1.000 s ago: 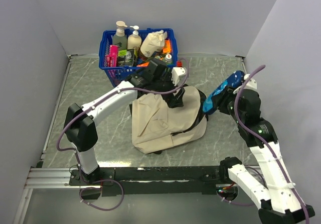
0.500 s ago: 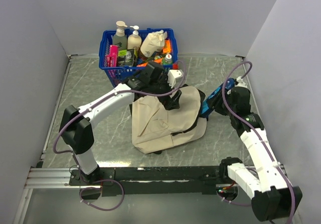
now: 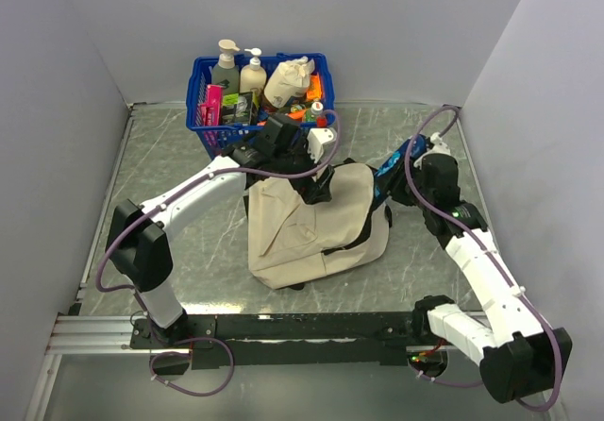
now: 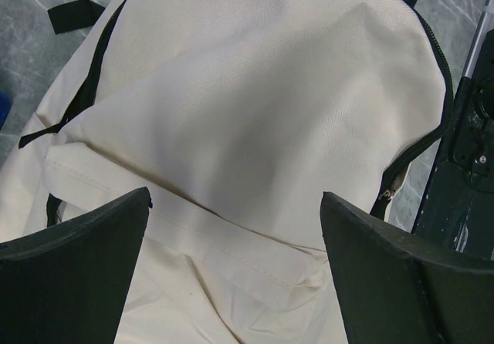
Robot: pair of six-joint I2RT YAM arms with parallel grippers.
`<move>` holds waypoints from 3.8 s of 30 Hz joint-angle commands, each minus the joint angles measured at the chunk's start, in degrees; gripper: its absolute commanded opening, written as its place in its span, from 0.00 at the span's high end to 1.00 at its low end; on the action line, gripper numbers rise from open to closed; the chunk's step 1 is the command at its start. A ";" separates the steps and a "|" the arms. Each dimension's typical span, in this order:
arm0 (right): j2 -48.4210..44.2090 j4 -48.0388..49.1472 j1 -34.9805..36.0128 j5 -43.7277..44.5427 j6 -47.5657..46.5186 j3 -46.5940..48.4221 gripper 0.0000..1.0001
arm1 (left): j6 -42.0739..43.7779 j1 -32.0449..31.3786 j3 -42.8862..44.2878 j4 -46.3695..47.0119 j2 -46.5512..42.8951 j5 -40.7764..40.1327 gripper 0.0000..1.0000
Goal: Pack the student bag
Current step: Place the stationery in the student bag, then zip the student bag at the center of the board.
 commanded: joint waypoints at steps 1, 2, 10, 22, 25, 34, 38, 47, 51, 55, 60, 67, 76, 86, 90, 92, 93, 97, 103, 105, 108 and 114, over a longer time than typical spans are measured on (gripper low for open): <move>1.50 3.34 3.70 2.33 -0.67 3.09 0.95 | 0.88 -0.12 -0.29 0.65 -2.24 0.55 0.04; 1.50 2.82 4.59 2.94 -0.85 2.82 0.95 | 0.88 -0.12 -0.56 0.83 -2.41 0.46 0.04; 4.23 -13.05 12.85 12.94 -2.08 5.01 0.99 | 0.88 -0.03 -2.14 1.97 -2.50 1.08 0.04; 7.39 -26.80 14.35 10.33 -5.50 7.03 0.92 | 1.23 -0.12 -3.72 3.03 -3.73 1.60 0.04; 7.39 -28.21 14.44 9.63 -6.73 8.52 0.91 | 1.85 -0.12 -4.42 3.12 -4.35 1.52 0.04; 18.90 -23.47 14.18 -1.70 -9.98 14.32 0.54 | 2.38 -0.12 -3.81 2.59 -4.52 1.60 0.04; 20.75 -22.59 14.18 -3.12 -10.25 15.82 0.12 | 2.73 -0.12 -4.16 2.68 -5.14 1.52 0.04; 11.46 -26.37 12.16 9.53 -7.27 18.90 0.03 | 3.34 -0.12 -3.55 1.97 -5.05 1.17 0.04; 8.10 -23.30 9.70 10.59 -6.56 17.06 0.13 | 3.43 -0.12 -3.29 1.71 -4.53 1.34 0.04; 8.53 -18.74 8.21 14.97 -6.82 13.73 0.20 | 3.26 -0.20 -2.93 1.45 -4.17 1.96 0.04; 11.34 -6.00 2.69 16.40 -6.30 8.19 0.34 | 3.34 -0.20 -2.14 0.83 -3.30 2.74 0.04; 18.36 8.35 -0.41 15.61 -4.28 7.99 0.62 | 3.87 -5.03 -3.02 2.49 -0.57 1.87 0.04; 28.13 18.45 -0.06 9.11 -0.85 6.51 0.64 | 2.73 -7.85 4.10 4.34 2.68 1.61 0.04; 27.44 17.32 4.95 2.25 5.90 -2.62 0.68 | -2.10 -9.43 6.83 9.35 6.01 -1.47 0.04; 21.65 13.37 5.04 1.27 7.85 -8.08 0.77 | -3.60 -10.57 5.60 12.08 8.57 -2.26 0.04; 17.08 9.34 4.78 3.11 7.33 -8.08 0.78 | -4.30 -11.01 5.24 13.04 9.62 -1.83 0.04; 15.41 8.10 4.77 3.82 7.07 -7.82 0.77 | -4.65 -11.28 5.16 13.22 9.80 -1.56 0.04; 10.65 5.10 4.25 6.72 5.83 -5.10 0.63 | -4.74 -12.07 5.59 12.44 10.07 0.45 0.04; 3.80 1.24 3.54 10.50 5.48 -2.28 0.46 | -0.79 -14.62 5.69 6.81 10.06 4.93 0.04; 0.30 -1.39 3.02 12.60 5.48 -1.67 0.42 | -0.09 -14.88 5.24 4.70 10.24 9.68 0.04; -4.80 -2.89 2.05 13.49 5.48 -1.93 0.41 | 1.14 -14.88 4.80 1.81 10.07 16.86 0.04; -12.37 -5.35 1.96 14.64 4.52 -3.25 0.43 | 8.17 -14.62 10.68 -13.53 11.38 28.04 0.04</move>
